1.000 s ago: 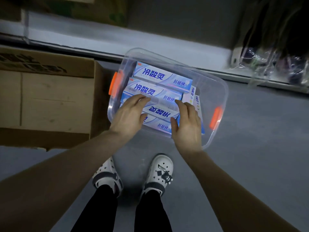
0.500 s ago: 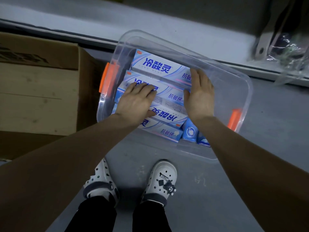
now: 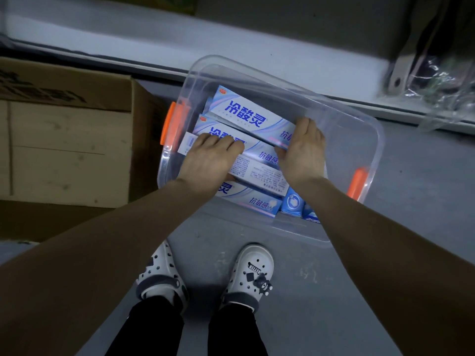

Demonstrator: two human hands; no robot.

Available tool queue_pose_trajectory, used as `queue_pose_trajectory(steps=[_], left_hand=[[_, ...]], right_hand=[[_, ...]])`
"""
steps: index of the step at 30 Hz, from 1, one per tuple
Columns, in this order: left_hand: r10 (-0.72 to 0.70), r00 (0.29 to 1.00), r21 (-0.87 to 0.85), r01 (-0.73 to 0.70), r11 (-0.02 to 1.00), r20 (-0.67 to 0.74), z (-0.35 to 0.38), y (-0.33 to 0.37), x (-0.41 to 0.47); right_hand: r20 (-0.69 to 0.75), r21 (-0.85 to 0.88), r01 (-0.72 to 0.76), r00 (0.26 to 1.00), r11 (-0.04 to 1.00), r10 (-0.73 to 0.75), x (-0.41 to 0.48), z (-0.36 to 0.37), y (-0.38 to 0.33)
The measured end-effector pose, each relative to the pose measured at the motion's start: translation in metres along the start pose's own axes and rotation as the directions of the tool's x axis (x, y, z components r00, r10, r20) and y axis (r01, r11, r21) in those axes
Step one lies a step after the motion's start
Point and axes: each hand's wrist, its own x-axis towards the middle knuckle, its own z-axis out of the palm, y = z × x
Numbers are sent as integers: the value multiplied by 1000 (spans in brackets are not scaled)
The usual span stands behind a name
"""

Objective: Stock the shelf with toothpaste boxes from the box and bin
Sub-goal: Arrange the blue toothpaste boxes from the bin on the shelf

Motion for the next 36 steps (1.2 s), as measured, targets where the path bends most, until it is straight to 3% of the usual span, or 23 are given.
queue_pose_trajectory(steps=[5, 10, 12, 15, 18, 21, 25, 29, 31, 36], left_hand=[[-14, 998, 2, 14, 1000, 54, -38, 10, -13], [-79, 980, 3, 80, 997, 183, -90, 23, -37], [-183, 948, -26, 196, 980, 260, -113, 27, -46], [-396, 837, -228, 499, 836, 378, -151, 34, -54], [-470, 759, -423, 645, 636, 450, -206, 50, -54], [-431, 767, -522, 641, 563, 476, -258, 70, -52], [-368, 830, -615, 557, 558, 418, -342, 101, -61], [-360, 839, -676, 542, 499, 408, -415, 126, -80], [-367, 845, -723, 527, 447, 390, -450, 142, -90], [-337, 888, -783, 443, 437, 315, -524, 174, -108]], right_hand=[[186, 60, -104, 978, 993, 92, -30, -51, 18], [391, 139, -409, 860, 902, 329, -64, -122, 34], [405, 142, -466, 832, 873, 379, -79, -154, 36], [384, 204, -529, 817, 824, 429, -102, -199, 30], [338, 306, -519, 843, 798, 419, -128, -248, 19], [317, 387, -497, 863, 777, 394, -149, -286, 7], [265, 452, -468, 883, 759, 387, -178, -360, -13], [181, 523, -438, 896, 731, 406, -212, -437, -27], [153, 568, -433, 891, 700, 427, -228, -472, -30], [132, 704, -391, 892, 593, 431, -260, -548, -32]])
